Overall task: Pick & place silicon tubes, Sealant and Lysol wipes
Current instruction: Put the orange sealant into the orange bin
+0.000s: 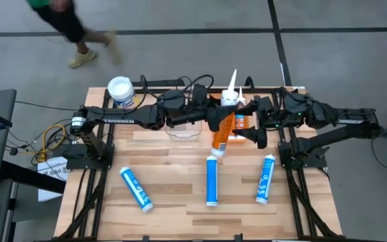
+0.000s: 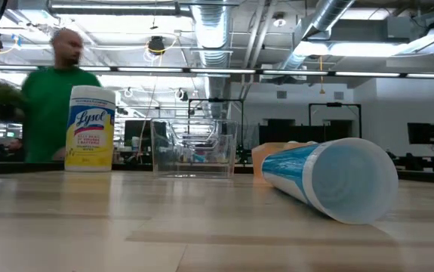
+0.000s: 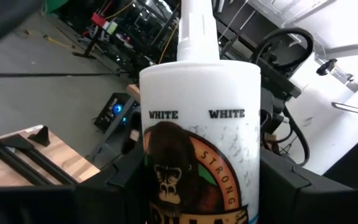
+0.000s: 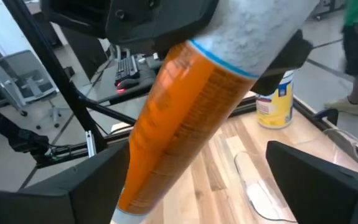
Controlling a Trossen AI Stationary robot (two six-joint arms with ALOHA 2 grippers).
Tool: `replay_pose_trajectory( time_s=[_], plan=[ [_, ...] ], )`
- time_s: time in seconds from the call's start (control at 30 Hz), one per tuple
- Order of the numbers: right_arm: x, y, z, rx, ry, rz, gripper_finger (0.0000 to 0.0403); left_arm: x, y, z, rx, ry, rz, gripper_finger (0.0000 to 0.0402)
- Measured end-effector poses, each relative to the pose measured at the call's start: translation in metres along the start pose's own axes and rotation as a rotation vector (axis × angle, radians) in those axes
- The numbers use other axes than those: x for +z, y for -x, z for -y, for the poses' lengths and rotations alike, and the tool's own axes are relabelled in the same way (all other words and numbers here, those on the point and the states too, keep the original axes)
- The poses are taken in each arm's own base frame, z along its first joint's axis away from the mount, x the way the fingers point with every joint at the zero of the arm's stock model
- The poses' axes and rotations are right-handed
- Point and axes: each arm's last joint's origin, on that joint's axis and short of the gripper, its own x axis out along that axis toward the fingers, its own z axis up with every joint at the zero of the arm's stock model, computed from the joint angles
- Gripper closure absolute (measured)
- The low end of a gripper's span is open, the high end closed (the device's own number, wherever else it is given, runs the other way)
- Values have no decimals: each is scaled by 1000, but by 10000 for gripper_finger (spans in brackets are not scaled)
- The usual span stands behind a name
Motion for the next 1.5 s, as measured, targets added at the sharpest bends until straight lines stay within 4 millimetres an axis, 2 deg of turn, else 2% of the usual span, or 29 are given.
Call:
replay_pose_trajectory(
  time_s=[0.27, 0.93, 1.07, 1.3, 1.5],
  plan=[
    [0, -5, 0, 0, 27, -4, 69, 4, 0, 2, -21, -24, 37, 207],
    [3, -44, 3, 18, 7, 60, 76, 5, 0, 2, -26, -35, 35, 207],
    [3, -44, 6, 9, -18, 60, 106, 4, 0, 1, -17, -37, 26, 207],
    [3, -44, 8, 8, -72, 60, 209, 3, 0, 1, -24, -64, 16, 193],
    [3, -44, 8, -4, -63, 61, 211, 3, 0, 2, -24, -57, 15, 181]
  ],
)
